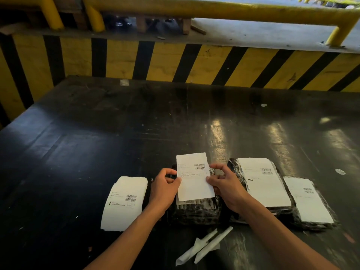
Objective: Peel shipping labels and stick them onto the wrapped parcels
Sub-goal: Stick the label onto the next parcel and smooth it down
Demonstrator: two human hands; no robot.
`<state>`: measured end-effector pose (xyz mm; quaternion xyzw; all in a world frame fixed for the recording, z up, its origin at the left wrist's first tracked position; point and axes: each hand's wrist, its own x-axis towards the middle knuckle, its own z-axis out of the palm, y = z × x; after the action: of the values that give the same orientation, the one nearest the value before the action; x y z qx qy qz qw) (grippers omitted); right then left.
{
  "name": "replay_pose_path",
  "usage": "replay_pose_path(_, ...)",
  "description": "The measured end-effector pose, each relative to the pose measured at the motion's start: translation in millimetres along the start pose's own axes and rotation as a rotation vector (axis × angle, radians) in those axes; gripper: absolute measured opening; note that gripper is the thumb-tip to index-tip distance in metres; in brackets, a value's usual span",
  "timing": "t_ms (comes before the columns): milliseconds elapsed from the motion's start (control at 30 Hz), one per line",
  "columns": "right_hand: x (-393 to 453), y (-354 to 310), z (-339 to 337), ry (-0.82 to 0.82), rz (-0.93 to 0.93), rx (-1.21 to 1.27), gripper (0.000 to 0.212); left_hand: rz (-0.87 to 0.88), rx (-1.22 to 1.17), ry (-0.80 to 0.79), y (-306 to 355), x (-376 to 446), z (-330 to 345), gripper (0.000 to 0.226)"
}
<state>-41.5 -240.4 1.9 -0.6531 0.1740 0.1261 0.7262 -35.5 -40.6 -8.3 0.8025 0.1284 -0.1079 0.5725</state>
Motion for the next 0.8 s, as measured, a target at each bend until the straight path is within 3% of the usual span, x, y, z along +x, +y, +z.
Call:
replay_pose_path(433,-0.2,11.8,-6.1,0.025,-0.042,-0.263,0.039,0.086,0.244,-0.025,0.4,1.3,5.8,0.011)
replay_pose_path(800,6.6,11.3,-3.2,0.040,-0.041,-0.627,0.042,0.098,0.342,-0.031,-1.8,2.5,9.9,0.018)
